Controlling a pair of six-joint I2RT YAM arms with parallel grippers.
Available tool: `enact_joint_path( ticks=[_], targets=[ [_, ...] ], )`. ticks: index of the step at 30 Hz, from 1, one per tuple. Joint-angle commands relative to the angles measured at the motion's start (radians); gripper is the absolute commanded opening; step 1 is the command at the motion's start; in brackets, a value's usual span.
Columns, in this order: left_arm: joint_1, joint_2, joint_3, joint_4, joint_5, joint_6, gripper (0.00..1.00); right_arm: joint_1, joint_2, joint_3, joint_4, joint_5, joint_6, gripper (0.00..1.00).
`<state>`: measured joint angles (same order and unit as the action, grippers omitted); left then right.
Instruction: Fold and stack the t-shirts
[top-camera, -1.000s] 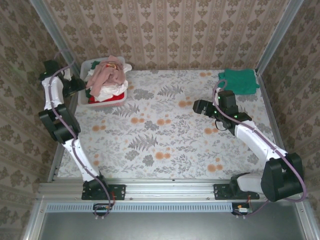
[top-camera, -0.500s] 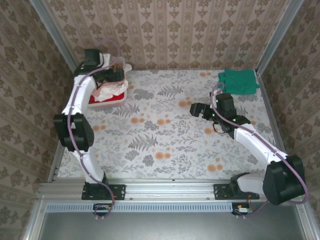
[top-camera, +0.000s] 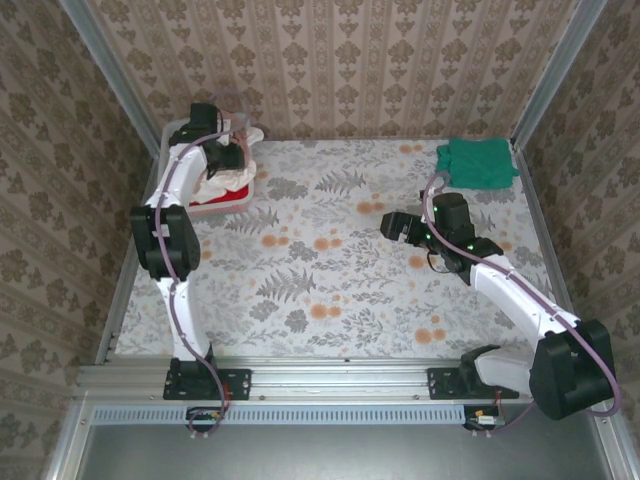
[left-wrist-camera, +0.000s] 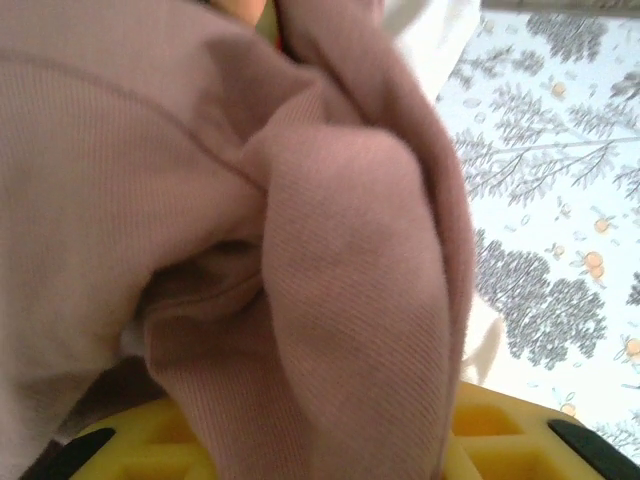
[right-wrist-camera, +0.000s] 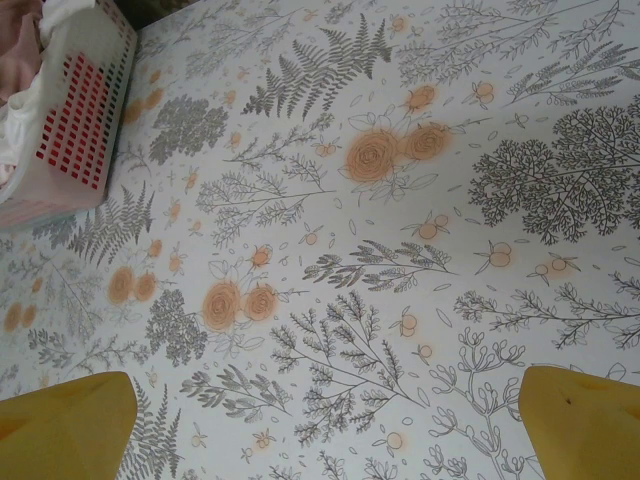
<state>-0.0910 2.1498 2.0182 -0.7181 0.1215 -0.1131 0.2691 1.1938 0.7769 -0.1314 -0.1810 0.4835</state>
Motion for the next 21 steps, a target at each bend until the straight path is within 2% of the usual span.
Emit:
enact_joint_path(
  ticks=[1, 3, 6, 10, 13, 16, 21],
  targets=[
    [-0.010, -0.039, 0.050, -0.033, -0.019, -0.004, 0.46, 0.004, -0.011, -0.008, 0.010, -0.004, 0.009, 1.00],
    [-0.013, -0.046, 0.047, -0.034, -0.027, 0.004, 0.48, 0.004, -0.001, -0.009, 0.017, -0.010, 0.011, 1.00],
    [-0.016, -0.059, 0.035, -0.017, -0.049, 0.010, 0.41, 0.007, 0.011, -0.009, 0.022, -0.017, 0.013, 1.00],
    [-0.016, -0.051, 0.056, -0.027, -0.053, 0.007, 0.23, 0.010, 0.018, -0.008, 0.033, -0.023, 0.018, 1.00],
    [-0.018, -0.039, 0.119, -0.081, -0.026, 0.004, 0.01, 0.015, 0.018, -0.004, 0.029, -0.027, 0.019, 1.00],
    [-0.048, -0.081, 0.186, -0.139, -0.020, 0.012, 0.00, 0.018, 0.008, 0.011, 0.005, -0.016, 0.008, 1.00],
    [-0.180, -0.208, 0.353, -0.187, -0.108, 0.081, 0.00, 0.019, -0.053, 0.025, -0.017, 0.015, -0.014, 1.00]
  ],
)
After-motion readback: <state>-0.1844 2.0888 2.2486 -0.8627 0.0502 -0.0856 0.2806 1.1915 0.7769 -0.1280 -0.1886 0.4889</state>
